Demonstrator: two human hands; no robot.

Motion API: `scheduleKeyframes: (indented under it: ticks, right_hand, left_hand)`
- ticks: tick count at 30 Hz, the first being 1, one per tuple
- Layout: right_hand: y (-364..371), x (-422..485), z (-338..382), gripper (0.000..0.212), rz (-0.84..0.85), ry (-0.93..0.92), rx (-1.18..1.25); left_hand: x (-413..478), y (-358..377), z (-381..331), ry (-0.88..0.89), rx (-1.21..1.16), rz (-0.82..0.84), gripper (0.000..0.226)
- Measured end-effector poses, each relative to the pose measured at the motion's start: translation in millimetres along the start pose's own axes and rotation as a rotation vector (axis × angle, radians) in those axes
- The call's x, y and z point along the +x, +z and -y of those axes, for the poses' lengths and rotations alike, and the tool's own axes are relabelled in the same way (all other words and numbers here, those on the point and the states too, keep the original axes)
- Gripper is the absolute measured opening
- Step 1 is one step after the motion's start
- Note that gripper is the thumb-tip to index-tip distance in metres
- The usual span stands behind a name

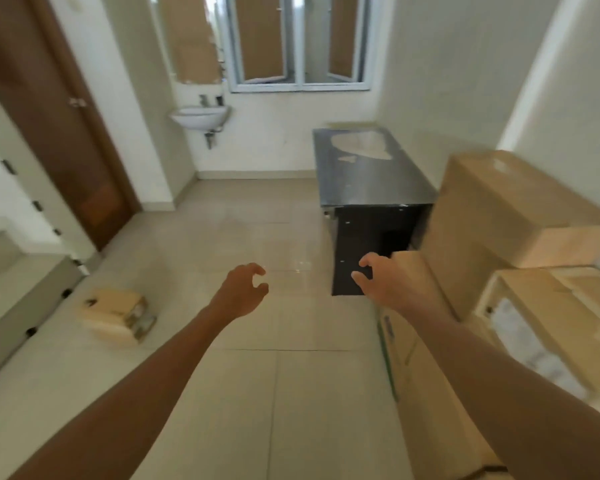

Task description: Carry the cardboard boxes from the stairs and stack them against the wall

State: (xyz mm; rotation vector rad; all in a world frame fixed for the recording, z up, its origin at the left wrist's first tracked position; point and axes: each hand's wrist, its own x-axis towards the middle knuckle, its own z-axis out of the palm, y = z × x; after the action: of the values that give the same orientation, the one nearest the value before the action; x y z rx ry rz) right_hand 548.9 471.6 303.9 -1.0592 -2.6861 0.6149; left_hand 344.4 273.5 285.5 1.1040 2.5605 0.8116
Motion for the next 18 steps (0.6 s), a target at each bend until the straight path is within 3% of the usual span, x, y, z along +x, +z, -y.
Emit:
scheduleKeyframes:
  ticks: [8, 18]
  right_hand:
    - [114.3, 74.6, 147.3, 0.044, 0.223, -0.148, 0.014]
    - [198.3, 149.6, 268.8, 0.042, 0.346, -0.246, -0.01]
  left_hand:
    - [-5.7, -109.3, 183.3, -0.287, 0.012, -0.099, 0.036]
    - [-11.6, -184.6, 314.1, -0.518, -0.018, -0.18, 0.037]
